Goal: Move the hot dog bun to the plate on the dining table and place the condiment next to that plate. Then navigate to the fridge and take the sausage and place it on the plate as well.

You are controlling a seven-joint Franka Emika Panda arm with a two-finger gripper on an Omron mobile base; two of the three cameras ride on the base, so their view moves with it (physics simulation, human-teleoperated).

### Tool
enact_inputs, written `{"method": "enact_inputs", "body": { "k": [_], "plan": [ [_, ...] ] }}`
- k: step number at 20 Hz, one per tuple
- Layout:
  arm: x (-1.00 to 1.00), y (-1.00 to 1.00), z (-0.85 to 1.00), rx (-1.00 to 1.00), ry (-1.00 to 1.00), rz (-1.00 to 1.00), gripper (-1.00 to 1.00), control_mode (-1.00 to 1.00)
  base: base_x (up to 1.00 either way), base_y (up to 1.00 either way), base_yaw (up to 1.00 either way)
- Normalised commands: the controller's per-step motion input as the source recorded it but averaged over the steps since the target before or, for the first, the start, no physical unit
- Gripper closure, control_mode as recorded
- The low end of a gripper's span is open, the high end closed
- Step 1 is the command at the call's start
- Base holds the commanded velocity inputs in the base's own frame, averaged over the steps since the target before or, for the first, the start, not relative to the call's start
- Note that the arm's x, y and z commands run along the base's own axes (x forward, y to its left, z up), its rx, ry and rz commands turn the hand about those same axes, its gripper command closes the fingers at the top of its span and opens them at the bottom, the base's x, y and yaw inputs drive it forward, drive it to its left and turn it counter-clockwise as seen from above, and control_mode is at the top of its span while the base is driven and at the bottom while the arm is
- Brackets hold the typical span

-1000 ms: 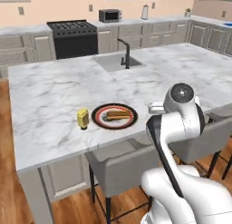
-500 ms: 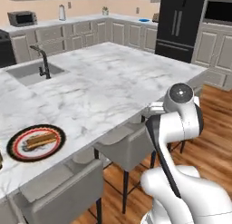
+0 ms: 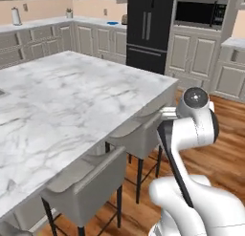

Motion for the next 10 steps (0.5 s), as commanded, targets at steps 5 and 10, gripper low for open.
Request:
{"method": "enact_inputs", "body": {
  "k": [5,10],
  "plan": [
    [0.0,0.0,0.0,0.0,0.0,0.0,-1.0,1.0,0.53,-1.0,-0.15],
    [0.0,0.0,0.0,0.0,0.0,0.0,-1.0,1.0,0.61,-1.0,-0.07]
  ]
}}
